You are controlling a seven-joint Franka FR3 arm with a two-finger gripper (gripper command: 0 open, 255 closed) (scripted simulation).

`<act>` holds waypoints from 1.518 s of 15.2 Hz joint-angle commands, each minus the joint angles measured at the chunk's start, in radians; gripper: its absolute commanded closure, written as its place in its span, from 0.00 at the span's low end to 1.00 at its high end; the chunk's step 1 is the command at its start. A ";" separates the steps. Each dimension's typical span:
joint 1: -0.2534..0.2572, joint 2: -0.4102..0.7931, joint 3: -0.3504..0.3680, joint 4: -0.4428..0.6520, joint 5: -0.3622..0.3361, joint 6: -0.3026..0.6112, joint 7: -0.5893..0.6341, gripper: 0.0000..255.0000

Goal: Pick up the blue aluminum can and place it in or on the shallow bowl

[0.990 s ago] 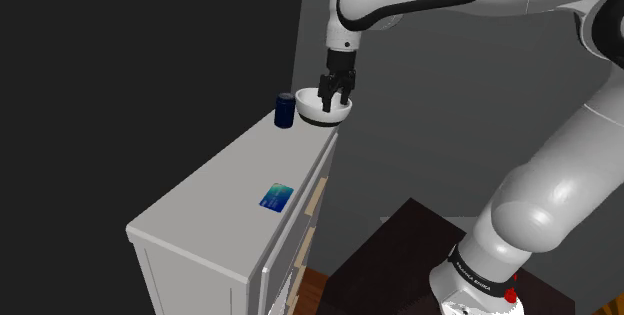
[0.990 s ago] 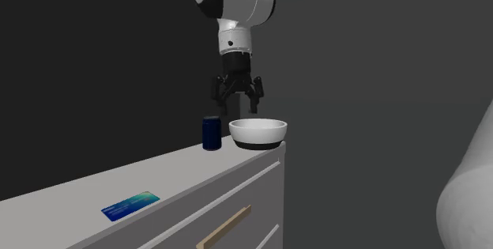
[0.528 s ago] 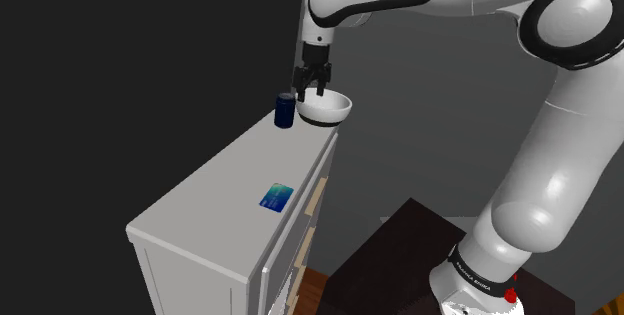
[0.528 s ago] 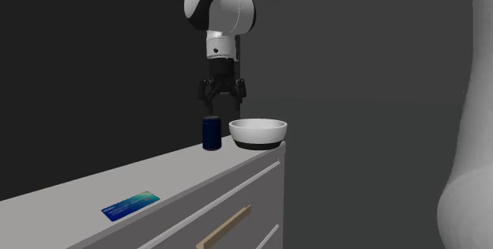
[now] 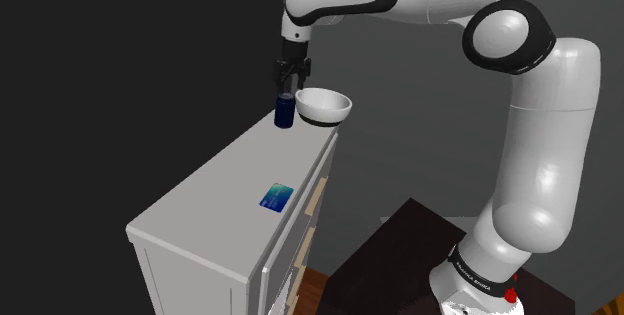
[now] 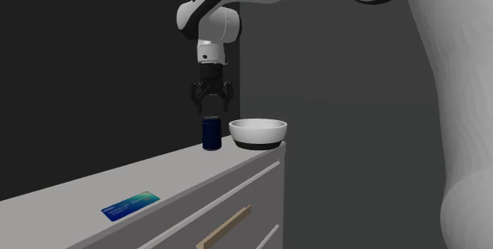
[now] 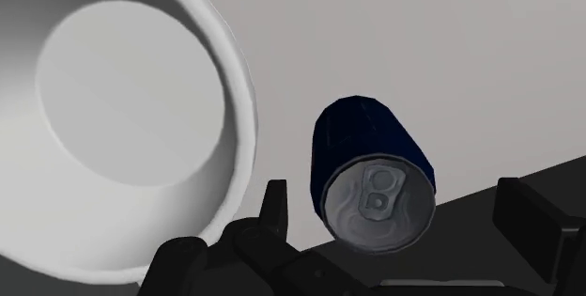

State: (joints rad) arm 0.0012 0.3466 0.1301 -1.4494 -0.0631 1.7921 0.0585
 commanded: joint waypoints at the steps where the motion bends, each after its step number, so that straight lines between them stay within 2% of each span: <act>1: 0.000 0.007 -0.001 -0.013 -0.001 0.022 0.001 0.00; 5: -0.002 0.013 -0.002 -0.066 -0.003 0.081 0.002 0.00; 13: -0.002 0.013 -0.002 -0.066 -0.003 0.081 0.002 0.00; 14: -0.002 0.013 -0.002 -0.066 -0.003 0.081 0.002 1.00; 23: -0.002 0.013 -0.002 -0.066 -0.003 0.081 0.002 1.00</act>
State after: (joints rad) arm -0.0008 0.3592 0.1281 -1.5151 -0.0659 1.8732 0.0608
